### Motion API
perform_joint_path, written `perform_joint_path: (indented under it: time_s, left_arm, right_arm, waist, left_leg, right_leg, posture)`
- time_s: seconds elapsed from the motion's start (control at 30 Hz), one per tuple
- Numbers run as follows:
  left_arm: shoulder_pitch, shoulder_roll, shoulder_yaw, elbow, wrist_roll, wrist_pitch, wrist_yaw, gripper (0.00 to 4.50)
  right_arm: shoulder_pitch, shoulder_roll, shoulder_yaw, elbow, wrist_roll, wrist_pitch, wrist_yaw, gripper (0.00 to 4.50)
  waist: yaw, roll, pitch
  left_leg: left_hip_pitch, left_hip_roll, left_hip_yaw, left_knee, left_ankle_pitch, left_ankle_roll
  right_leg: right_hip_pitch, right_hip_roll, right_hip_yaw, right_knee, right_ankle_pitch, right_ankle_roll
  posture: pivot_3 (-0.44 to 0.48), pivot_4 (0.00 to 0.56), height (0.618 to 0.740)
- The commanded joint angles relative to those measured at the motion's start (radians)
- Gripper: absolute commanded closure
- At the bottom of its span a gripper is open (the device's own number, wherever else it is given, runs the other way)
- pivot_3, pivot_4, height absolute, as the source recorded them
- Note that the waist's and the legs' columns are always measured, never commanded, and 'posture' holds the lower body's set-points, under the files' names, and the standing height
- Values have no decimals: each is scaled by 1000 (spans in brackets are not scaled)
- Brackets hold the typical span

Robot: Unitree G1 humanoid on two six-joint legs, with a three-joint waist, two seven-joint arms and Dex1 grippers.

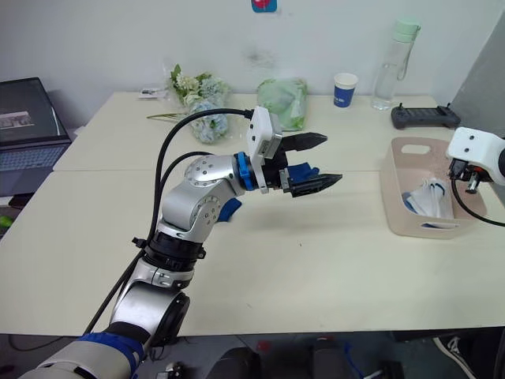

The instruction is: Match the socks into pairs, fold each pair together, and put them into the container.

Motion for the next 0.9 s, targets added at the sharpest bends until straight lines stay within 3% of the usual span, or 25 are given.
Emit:
perform_joint_path:
  time_s: [0.03, 0.47, 0.9]
  left_arm:
    - [-1, 5, -8, -53, -6, 2, -11, 0]
    - [47, 21, -42, -188, -41, 119, -37, 0]
    - [48, 25, -50, -173, -47, 107, -70, 0]
  right_arm:
    - [2, 19, -4, 49, -16, -35, -35, 4481]
    - [7, 128, 8, 256, -37, -83, -110, 4481]
    - [66, 148, -33, 170, 25, -36, -91, 4481]
  waist:
    - [-2, 0, 0]
    - [-1, 0, 0]
    - [-1, 0, 0]
  left_leg:
    - [0, 0, 0, 0, 0, 0]
    - [0, 0, 0, 0, 0, 0]
    - [0, 0, 1, 0, 0, 0]
  right_leg:
    - [0, 0, 0, 0, 0, 0]
    - [0, 0, 1, 0, 0, 0]
    - [0, 0, 1, 0, 0, 0]
  posture:
    - [0, 150, 740]
    - [0, 150, 740]
    - [0, 150, 740]
